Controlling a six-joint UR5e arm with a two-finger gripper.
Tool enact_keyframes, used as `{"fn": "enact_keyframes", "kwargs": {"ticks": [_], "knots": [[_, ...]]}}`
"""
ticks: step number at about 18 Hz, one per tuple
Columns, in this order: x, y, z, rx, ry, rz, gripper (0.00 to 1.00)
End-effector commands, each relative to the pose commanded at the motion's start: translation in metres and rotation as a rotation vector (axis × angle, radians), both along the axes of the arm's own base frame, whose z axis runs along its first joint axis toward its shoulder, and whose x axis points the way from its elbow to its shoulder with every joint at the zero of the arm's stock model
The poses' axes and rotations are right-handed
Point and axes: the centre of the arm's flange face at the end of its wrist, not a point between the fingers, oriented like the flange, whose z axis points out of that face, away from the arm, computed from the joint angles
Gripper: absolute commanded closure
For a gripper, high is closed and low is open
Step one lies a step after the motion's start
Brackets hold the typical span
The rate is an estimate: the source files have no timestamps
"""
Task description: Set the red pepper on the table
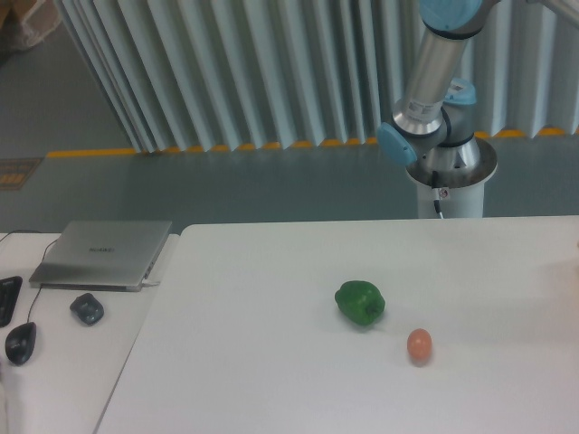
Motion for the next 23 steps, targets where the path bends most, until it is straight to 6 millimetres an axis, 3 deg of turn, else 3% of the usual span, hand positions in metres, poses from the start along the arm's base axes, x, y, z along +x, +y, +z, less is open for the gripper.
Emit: {"fn": "enact_keyframes", "kwargs": {"ticks": [3,11,14,18,22,23], "knots": [[0.009,-0.002,-0.018,-0.005,-0.034,-0.006,0.0],[0.006,-0.007,-0.026,-0.006,-0.041,-0.007,0.02],[0.005,-0.005,-0.024,-0.009,-0.038,-0.007,0.28],[0.0,-0.006,-0.016,-0.008,-0.022,-0.006,0.4],[-0.001,-0.005,-0.002,-0.006,-0.012,-0.007,0.41],[0.0,-0.005,-0.003,-0.01,-0.022,-0.008,0.46]]}}
